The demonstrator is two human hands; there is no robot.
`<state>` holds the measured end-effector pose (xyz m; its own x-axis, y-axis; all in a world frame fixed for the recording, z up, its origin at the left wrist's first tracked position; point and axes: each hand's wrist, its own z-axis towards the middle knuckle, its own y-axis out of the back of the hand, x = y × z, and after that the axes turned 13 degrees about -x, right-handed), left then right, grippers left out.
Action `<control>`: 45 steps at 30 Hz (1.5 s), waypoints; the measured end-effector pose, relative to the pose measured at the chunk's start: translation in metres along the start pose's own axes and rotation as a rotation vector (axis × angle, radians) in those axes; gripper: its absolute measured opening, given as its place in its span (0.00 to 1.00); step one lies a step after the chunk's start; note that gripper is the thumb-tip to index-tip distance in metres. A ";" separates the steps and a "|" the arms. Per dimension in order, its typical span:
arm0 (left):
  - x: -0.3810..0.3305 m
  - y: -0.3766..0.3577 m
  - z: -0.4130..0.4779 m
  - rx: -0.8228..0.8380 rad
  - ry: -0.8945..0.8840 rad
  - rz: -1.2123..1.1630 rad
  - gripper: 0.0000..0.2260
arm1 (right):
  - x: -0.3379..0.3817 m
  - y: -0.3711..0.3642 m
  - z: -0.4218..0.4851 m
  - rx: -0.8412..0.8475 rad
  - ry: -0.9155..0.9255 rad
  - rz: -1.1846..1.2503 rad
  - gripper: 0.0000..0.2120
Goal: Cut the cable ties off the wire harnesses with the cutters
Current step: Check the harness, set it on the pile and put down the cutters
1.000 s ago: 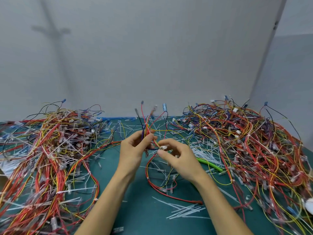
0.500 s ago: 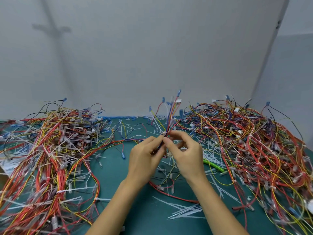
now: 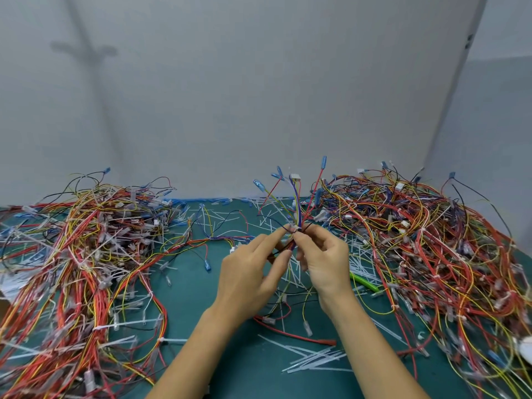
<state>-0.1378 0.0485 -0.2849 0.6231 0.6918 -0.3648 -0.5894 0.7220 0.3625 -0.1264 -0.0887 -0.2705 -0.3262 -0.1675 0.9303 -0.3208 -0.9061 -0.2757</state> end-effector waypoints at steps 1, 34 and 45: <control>0.001 0.000 0.000 -0.032 -0.016 0.011 0.16 | 0.000 0.000 0.001 -0.003 -0.024 0.026 0.10; 0.033 0.012 0.002 0.103 0.309 -0.115 0.19 | 0.009 0.008 0.010 0.010 -0.293 0.454 0.02; 0.032 -0.001 -0.005 0.315 0.092 -0.042 0.09 | 0.007 0.009 0.012 -0.004 -0.239 0.384 0.07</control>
<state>-0.1198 0.0701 -0.3011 0.5858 0.6701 -0.4557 -0.3671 0.7208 0.5880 -0.1206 -0.1031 -0.2637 -0.2080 -0.5770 0.7898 -0.2201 -0.7591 -0.6126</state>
